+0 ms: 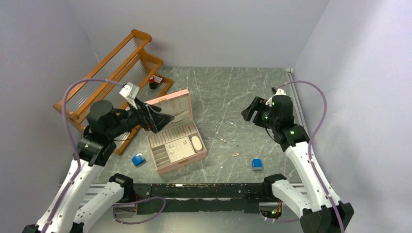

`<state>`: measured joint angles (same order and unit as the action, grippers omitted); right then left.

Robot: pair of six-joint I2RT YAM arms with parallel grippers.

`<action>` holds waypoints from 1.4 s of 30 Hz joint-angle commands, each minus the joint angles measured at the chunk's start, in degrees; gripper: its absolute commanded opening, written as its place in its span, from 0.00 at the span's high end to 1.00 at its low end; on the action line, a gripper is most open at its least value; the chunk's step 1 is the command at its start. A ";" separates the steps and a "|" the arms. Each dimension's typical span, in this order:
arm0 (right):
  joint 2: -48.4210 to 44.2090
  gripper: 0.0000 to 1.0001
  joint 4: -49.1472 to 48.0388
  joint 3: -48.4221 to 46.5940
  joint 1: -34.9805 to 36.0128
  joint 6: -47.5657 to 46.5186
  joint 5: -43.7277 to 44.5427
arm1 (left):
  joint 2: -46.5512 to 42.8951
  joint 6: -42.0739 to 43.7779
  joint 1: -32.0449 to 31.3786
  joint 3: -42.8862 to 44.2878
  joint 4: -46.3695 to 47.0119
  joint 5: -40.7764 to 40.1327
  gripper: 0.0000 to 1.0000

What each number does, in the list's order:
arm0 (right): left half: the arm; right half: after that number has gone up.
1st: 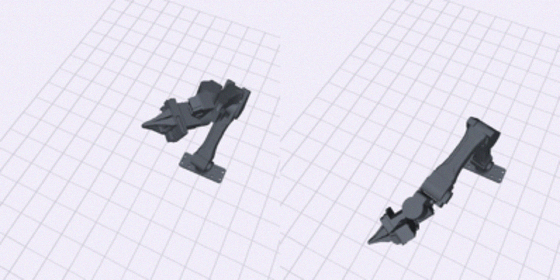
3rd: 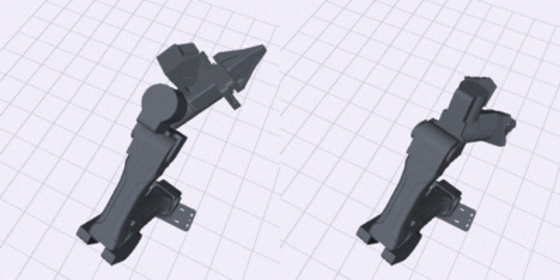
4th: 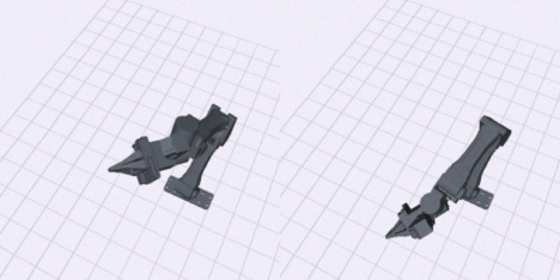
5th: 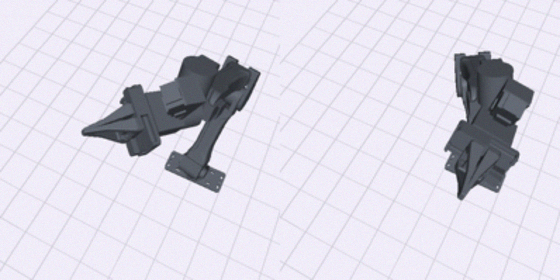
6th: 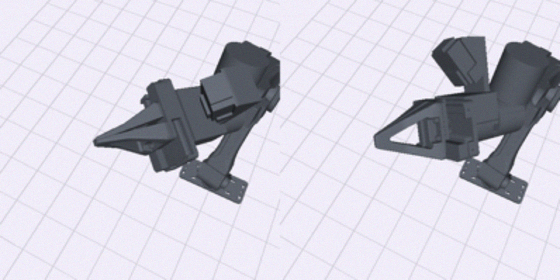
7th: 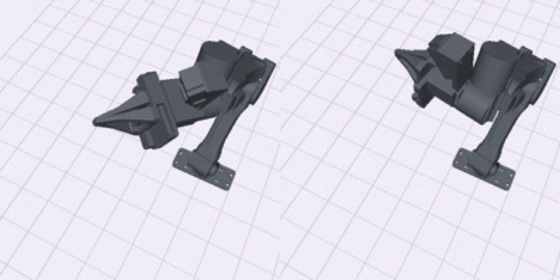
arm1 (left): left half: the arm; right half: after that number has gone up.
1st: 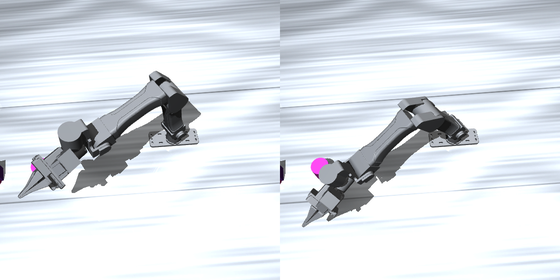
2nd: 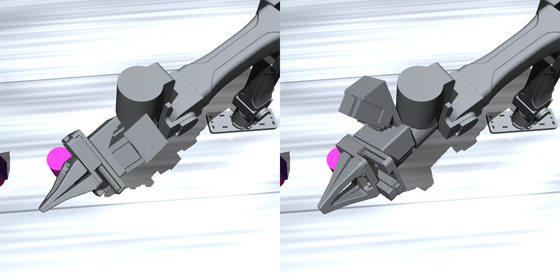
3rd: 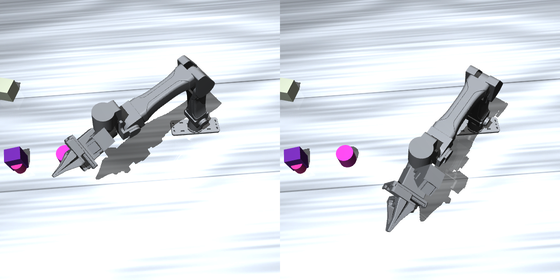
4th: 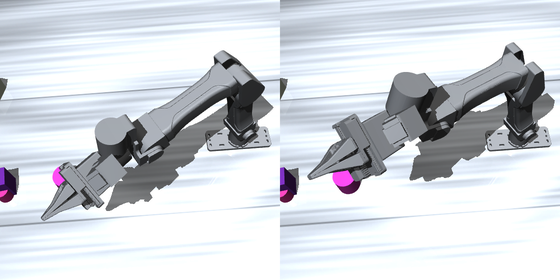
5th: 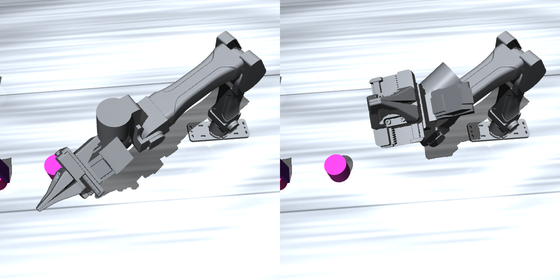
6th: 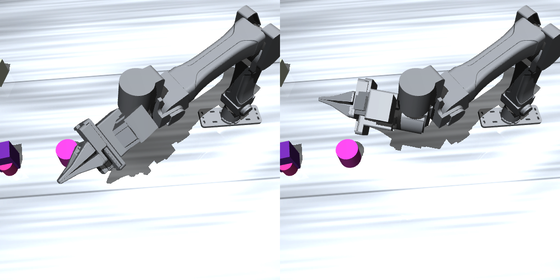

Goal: Organize the mixed jewelry

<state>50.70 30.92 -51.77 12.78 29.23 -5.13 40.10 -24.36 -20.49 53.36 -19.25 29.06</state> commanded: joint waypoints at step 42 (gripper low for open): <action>21.49 0.78 5.81 14.19 20.37 13.37 16.84 | 18.29 -2.85 -25.21 2.31 10.93 -14.94 0.06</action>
<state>71.75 37.41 -38.13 32.69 42.39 10.31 58.74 -27.42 -45.23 56.16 -10.83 13.30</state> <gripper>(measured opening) 0.214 0.942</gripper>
